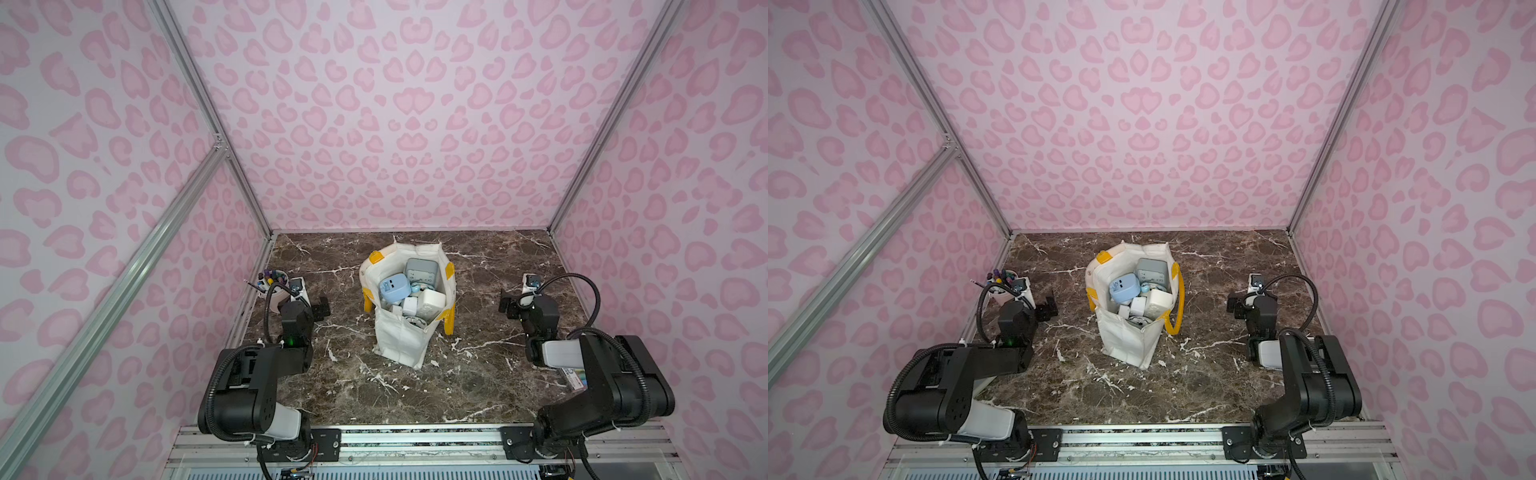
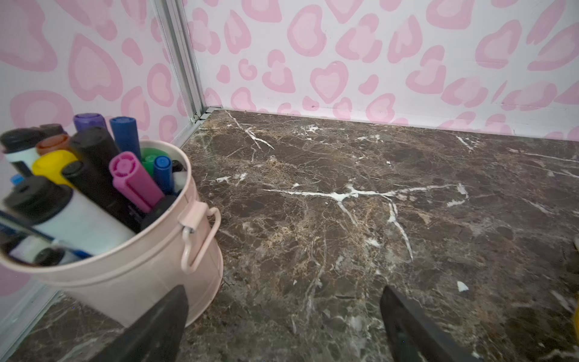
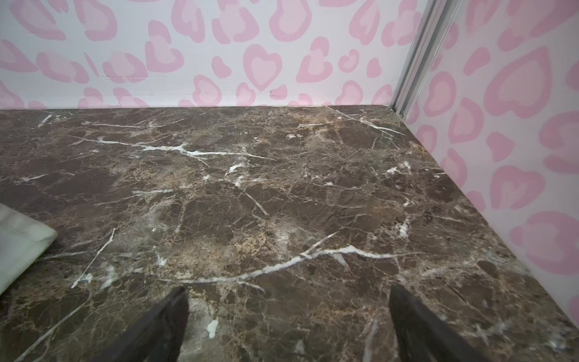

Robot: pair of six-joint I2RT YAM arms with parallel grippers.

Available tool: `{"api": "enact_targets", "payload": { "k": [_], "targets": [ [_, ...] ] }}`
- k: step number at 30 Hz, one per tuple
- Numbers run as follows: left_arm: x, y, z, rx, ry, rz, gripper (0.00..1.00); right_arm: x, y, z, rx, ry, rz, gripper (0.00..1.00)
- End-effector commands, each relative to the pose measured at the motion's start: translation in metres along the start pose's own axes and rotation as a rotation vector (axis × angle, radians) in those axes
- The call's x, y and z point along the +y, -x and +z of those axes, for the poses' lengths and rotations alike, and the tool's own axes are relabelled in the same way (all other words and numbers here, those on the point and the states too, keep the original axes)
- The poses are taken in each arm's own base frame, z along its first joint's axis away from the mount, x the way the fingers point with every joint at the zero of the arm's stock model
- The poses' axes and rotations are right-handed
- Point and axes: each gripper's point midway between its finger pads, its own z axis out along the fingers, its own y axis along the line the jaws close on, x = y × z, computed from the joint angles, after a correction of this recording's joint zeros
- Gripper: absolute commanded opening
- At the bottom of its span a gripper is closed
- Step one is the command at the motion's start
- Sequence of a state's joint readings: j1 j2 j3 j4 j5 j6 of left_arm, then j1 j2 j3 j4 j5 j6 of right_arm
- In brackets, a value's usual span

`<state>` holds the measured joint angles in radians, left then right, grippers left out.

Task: Take the alarm clock out of the canvas bag
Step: Pick up the canvas bag from the center of the board.

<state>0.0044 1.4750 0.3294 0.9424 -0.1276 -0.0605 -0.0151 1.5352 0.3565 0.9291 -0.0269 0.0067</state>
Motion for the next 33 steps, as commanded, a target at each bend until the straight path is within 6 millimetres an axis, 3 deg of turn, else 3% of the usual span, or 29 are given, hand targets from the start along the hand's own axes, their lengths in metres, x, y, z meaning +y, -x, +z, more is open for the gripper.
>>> {"api": "enact_targets", "payload": {
  "k": [1, 31, 33],
  "targets": [
    [-0.0002, 0.0094, 0.0003, -0.035, -0.001, 0.000, 0.97, -0.0004, 0.0004, 0.0003, -0.003, -0.003, 0.001, 1.00],
    [-0.0004, 0.0097, 0.0001, -0.035, -0.003, -0.002, 0.97, -0.0005, 0.0006, 0.0001, -0.004, -0.003, 0.003, 0.99],
    [-0.0006, 0.0098, 0.0000, -0.036, -0.003, -0.003, 0.97, -0.0004, 0.0010, -0.0003, -0.006, -0.002, 0.003, 0.96]
  ]
}}
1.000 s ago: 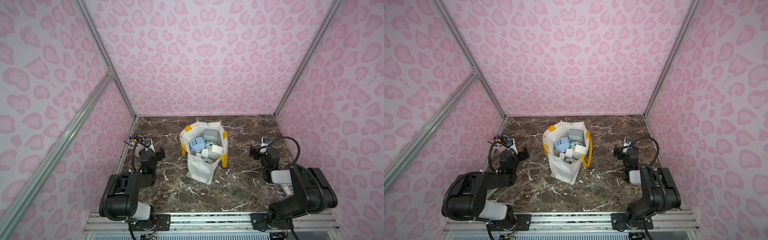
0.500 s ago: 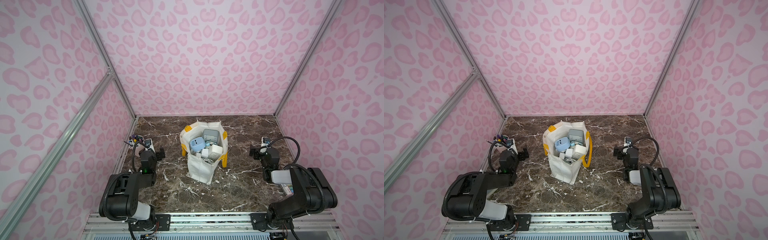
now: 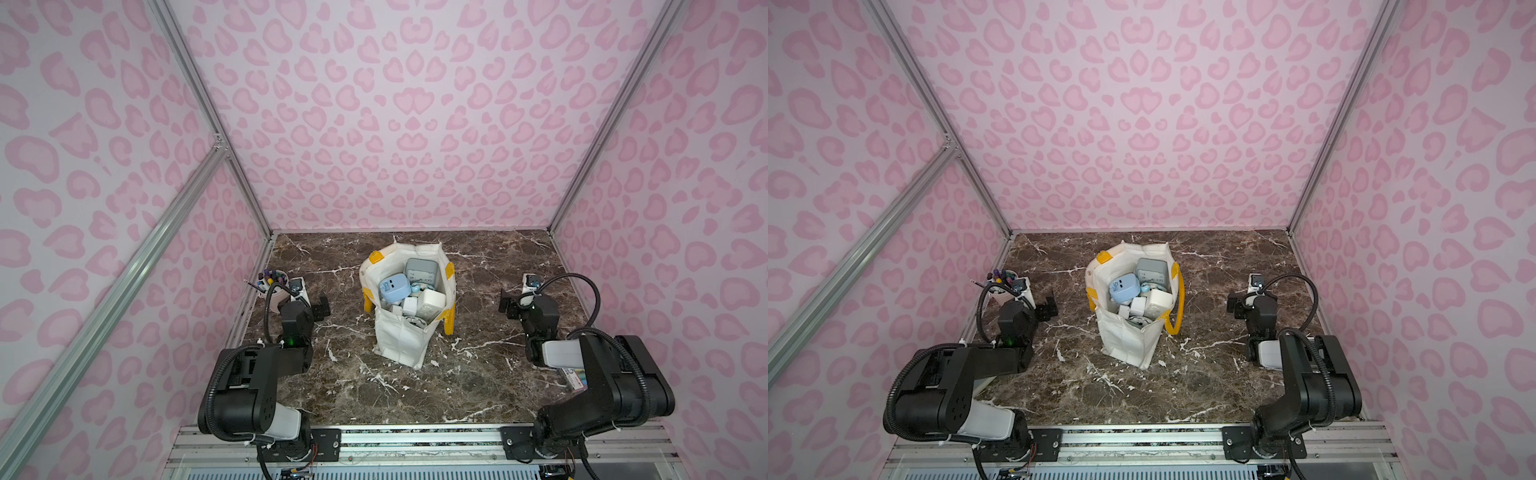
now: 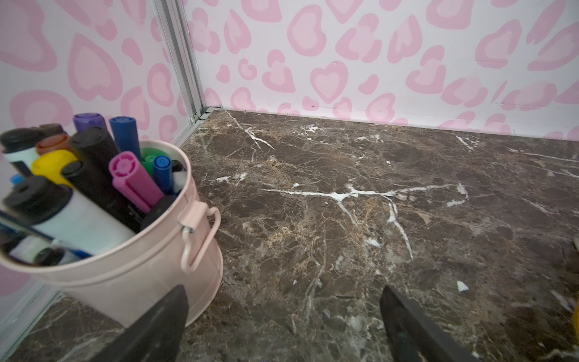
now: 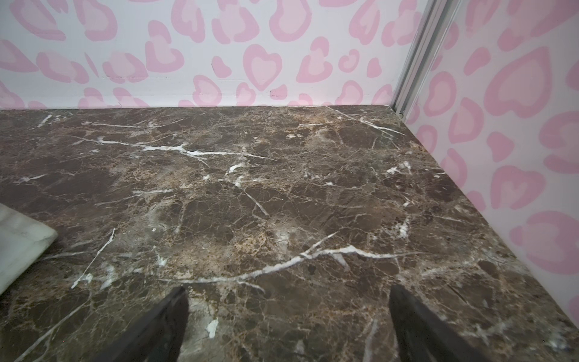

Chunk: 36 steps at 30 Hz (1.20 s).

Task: Take the alarm clock out of the canvas bag
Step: Pick up the canvas bag from the center of the board.

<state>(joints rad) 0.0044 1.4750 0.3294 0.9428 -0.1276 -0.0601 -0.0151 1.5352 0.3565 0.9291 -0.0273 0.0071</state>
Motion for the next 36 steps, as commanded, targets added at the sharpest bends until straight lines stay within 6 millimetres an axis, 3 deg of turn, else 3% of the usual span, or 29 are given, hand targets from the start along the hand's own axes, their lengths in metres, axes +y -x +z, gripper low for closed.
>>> {"api": "enact_targets", "payload": {
  "k": [1, 4, 6, 8, 13, 16, 20, 26, 36],
  "targets": [
    [0.000, 0.011, 0.000, -0.041, -0.004, -0.002, 0.97, -0.001, 0.002, -0.001, -0.009, -0.003, 0.003, 0.93],
    [0.005, 0.024, 0.008, 0.042, 0.044, -0.016, 0.97, -0.011, 0.011, -0.003, -0.036, -0.060, 0.044, 0.92],
    [0.017, 0.033, 0.019, 0.214, 0.133, -0.058, 0.97, -0.018, 0.016, -0.006, -0.018, -0.072, 0.073, 0.92],
    [0.012, 0.041, 0.022, 0.305, 0.117, -0.069, 1.00, -0.025, 0.019, -0.009, 0.030, -0.088, 0.116, 0.93],
    [-0.009, 0.090, 0.013, 0.214, 0.017, -0.203, 0.99, -0.029, 0.035, -0.014, 0.246, -0.091, 0.225, 0.88],
    [-0.022, 0.110, 0.006, 0.209, -0.024, -0.257, 1.00, -0.013, 0.053, -0.016, 0.299, 0.002, 0.251, 0.86],
    [-0.054, 0.129, -0.011, 0.168, -0.098, -0.233, 0.99, 0.011, 0.088, -0.018, 0.252, 0.126, 0.311, 0.80],
    [-0.087, 0.135, -0.042, 0.150, -0.161, -0.250, 0.99, 0.060, 0.137, -0.024, 0.184, 0.252, 0.322, 0.78],
    [-0.134, 0.127, -0.073, 0.222, -0.275, -0.206, 0.99, 0.159, 0.163, -0.040, 0.210, 0.435, 0.184, 0.77]
  ]
}}
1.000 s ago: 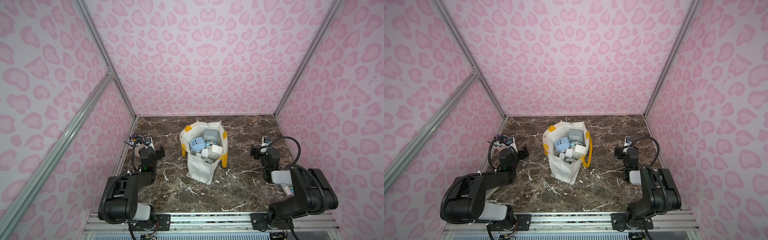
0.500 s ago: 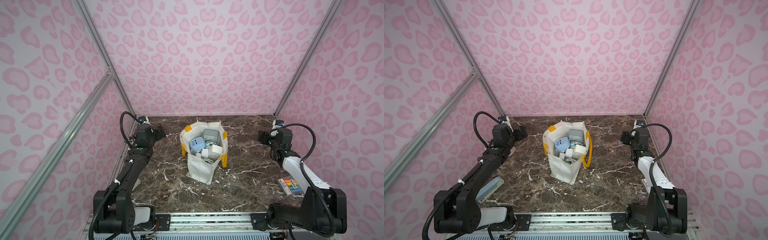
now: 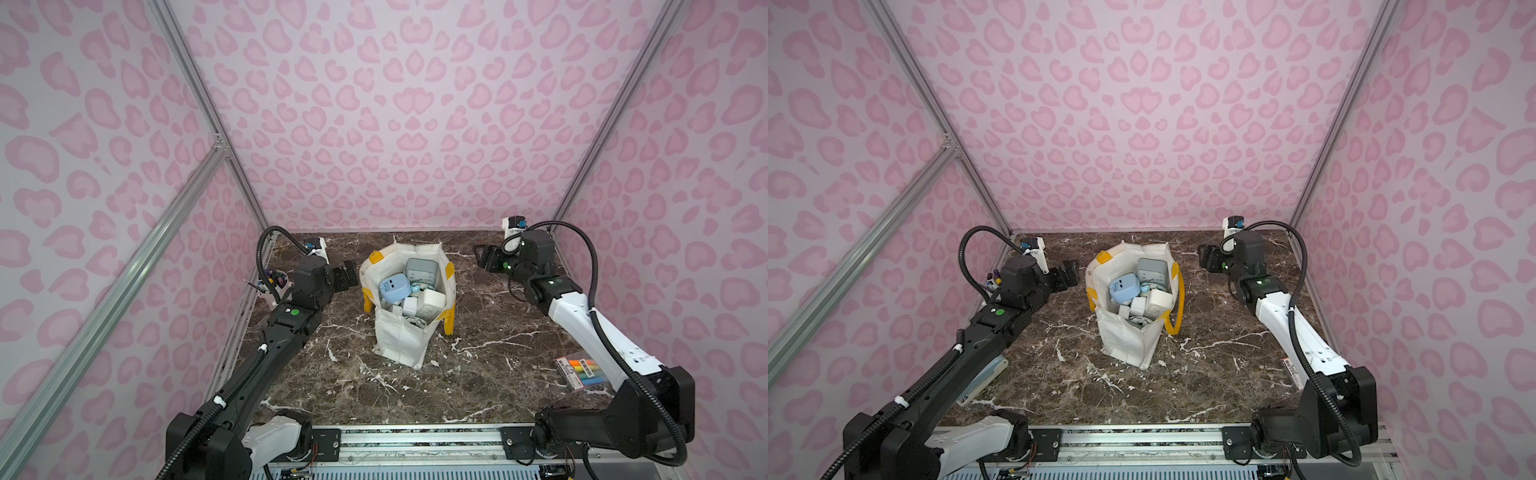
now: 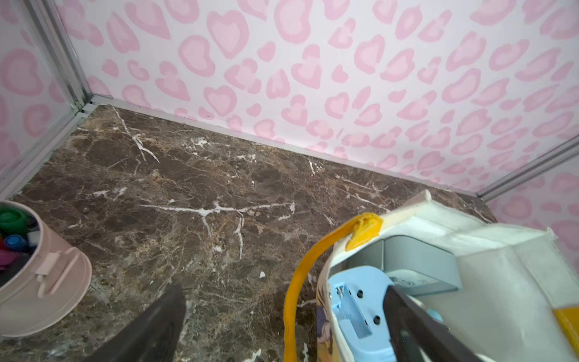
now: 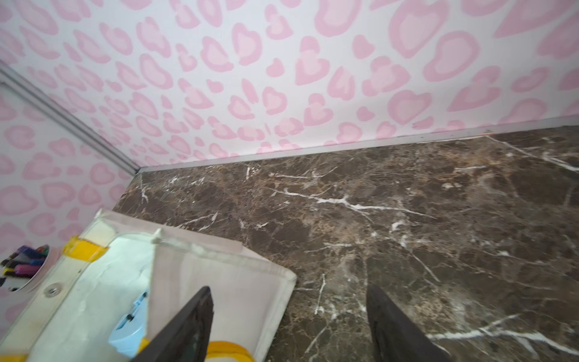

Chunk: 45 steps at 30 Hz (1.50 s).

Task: Take the alarm clock out of the canvas bag
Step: Pick up the canvas bag from the center of the board.

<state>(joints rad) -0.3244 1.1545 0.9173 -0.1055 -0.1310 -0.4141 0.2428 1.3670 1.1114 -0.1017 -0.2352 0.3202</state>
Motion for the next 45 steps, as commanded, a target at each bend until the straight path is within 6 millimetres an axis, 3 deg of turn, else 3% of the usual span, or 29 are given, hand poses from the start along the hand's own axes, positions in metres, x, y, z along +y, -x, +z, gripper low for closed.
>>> {"api": "enact_targets", "payload": {
  "k": [1, 9, 15, 26, 30, 35, 41, 45],
  "targets": [
    [-0.011, -0.009, -0.003, 0.048, 0.000, 0.018, 0.99, 0.017, -0.010, 0.005, 0.038, 0.016, -0.033, 0.77],
    [-0.025, -0.035, 0.004, 0.149, 0.029, 0.067, 0.99, 0.065, -0.022, 0.014, 0.067, 0.097, -0.088, 0.77],
    [-0.039, -0.048, 0.015, 0.220, 0.027, 0.113, 1.00, 0.077, -0.033, 0.019, 0.107, 0.110, -0.119, 0.77],
    [-0.034, -0.060, 0.033, 0.308, 0.111, 0.138, 0.95, 0.101, -0.048, 0.014, 0.175, 0.147, -0.256, 0.77],
    [-0.022, -0.052, 0.026, 0.288, 0.191, 0.116, 0.95, 0.111, -0.047, 0.008, 0.171, 0.143, -0.319, 0.77],
    [-0.022, -0.039, 0.015, 0.259, 0.196, 0.079, 0.96, 0.122, -0.045, 0.007, 0.141, 0.174, -0.329, 0.78],
    [-0.042, -0.061, 0.015, 0.403, 0.108, 0.026, 0.93, 0.127, -0.042, 0.009, 0.138, 0.189, -0.316, 0.78],
    [-0.036, -0.077, 0.011, 0.459, 0.131, -0.006, 0.91, 0.131, -0.045, 0.010, 0.143, 0.190, -0.333, 0.77]
  ]
}}
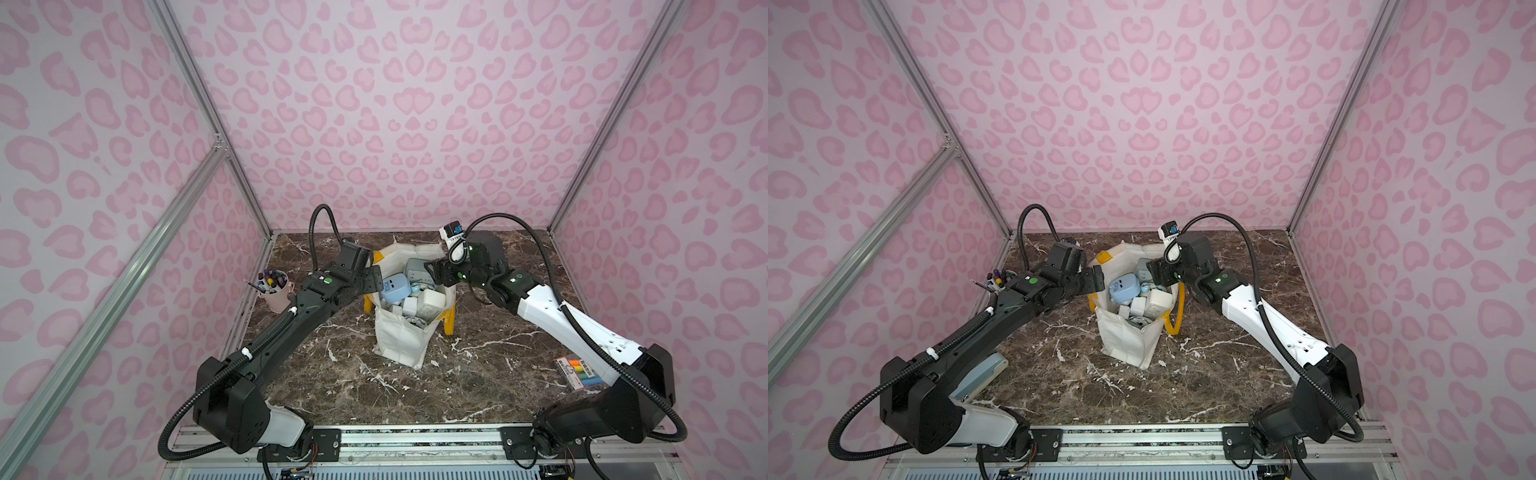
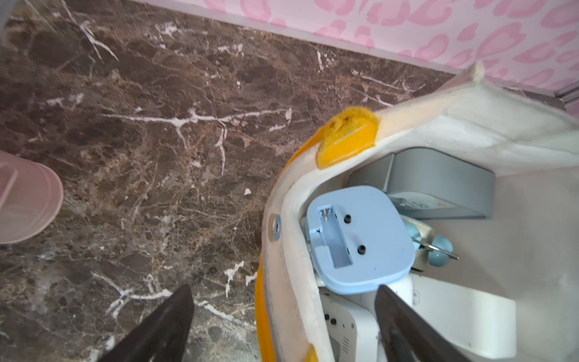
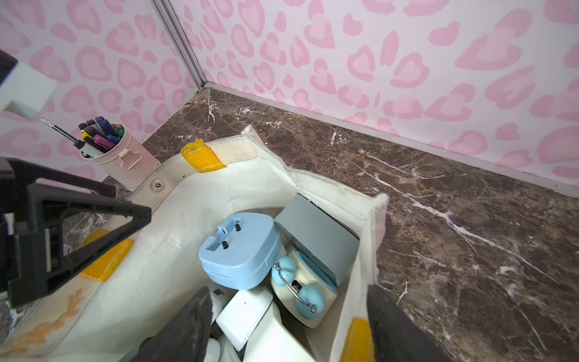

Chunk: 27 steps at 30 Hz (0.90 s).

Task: Take the alarm clock out of the canvas bag
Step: Pick up the canvas bag from the center of the board.

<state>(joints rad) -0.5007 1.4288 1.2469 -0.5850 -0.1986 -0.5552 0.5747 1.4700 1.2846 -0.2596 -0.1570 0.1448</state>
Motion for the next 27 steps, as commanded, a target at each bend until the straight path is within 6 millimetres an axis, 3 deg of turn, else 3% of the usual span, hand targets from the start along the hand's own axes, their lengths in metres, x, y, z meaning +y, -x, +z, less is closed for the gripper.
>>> {"api": "enact_targets", "payload": {
  "k": [1, 8, 10, 14, 22, 27],
  "targets": [
    [0.005, -0.019, 0.001, 0.079, 0.012, -0.043, 0.89, 0.003, 0.001, 0.003, -0.001, 0.001, -0.022, 0.77],
    [-0.016, -0.021, 0.014, 0.126, -0.067, -0.044, 0.65, 0.018, -0.004, 0.013, 0.032, 0.034, -0.051, 0.77],
    [-0.018, -0.020, 0.019, 0.133, -0.065, -0.039, 0.51, 0.020, -0.007, 0.016, 0.045, 0.039, -0.052, 0.77],
    [-0.023, -0.007, 0.024, 0.108, -0.063, -0.035, 0.06, 0.022, -0.014, 0.020, 0.066, 0.053, -0.031, 0.77],
    [-0.045, 0.045, 0.028, -0.023, -0.099, -0.064, 0.04, 0.026, -0.019, 0.032, 0.069, 0.078, 0.036, 0.78],
    [-0.062, 0.082, 0.028, -0.131, -0.134, -0.047, 0.03, 0.024, -0.034, 0.042, 0.120, 0.076, 0.076, 0.80]
  ]
}}
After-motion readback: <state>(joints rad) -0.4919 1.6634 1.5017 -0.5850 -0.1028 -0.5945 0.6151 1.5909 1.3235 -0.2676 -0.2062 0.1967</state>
